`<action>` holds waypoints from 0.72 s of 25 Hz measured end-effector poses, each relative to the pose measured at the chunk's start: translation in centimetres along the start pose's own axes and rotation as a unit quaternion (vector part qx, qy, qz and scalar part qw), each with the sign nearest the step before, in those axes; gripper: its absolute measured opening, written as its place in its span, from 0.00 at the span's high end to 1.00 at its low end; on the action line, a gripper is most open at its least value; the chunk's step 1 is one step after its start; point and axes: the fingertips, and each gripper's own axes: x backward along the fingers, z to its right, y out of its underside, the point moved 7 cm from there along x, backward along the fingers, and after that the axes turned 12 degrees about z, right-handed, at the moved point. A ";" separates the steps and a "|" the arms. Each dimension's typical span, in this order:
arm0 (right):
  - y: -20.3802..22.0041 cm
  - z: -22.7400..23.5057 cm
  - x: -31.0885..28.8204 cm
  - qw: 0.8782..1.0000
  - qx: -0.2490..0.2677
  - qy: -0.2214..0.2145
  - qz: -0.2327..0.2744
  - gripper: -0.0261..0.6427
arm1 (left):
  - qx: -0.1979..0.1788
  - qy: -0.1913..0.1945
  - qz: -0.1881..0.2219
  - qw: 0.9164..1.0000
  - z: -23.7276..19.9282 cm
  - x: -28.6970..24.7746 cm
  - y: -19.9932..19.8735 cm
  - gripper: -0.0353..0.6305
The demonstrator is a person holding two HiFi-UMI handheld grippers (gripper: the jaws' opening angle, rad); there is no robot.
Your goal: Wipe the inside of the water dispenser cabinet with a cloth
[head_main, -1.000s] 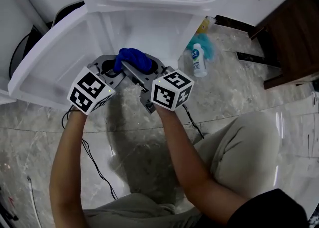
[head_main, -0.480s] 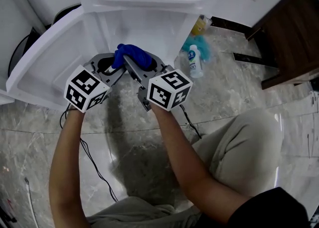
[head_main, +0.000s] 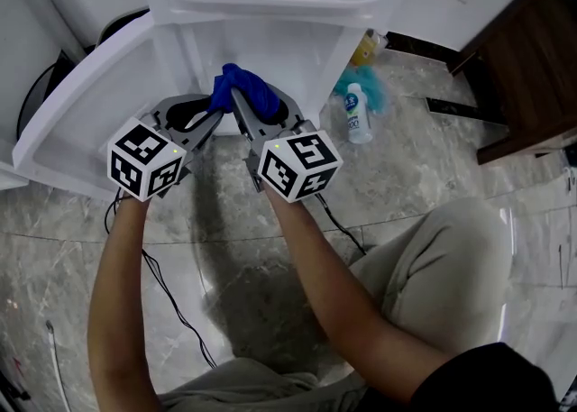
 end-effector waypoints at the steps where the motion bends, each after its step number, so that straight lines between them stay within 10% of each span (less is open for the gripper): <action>1: -0.1 0.2 -0.1 1.000 0.010 0.007 0.007 0.82 | 0.004 -0.008 -0.001 1.000 -0.3 0.2 0.1 0.82; 18: -0.2 2.2 -7.5 0.980 0.141 0.026 0.139 0.82 | 0.015 -0.065 -0.001 0.998 -2.5 8.0 0.2 0.82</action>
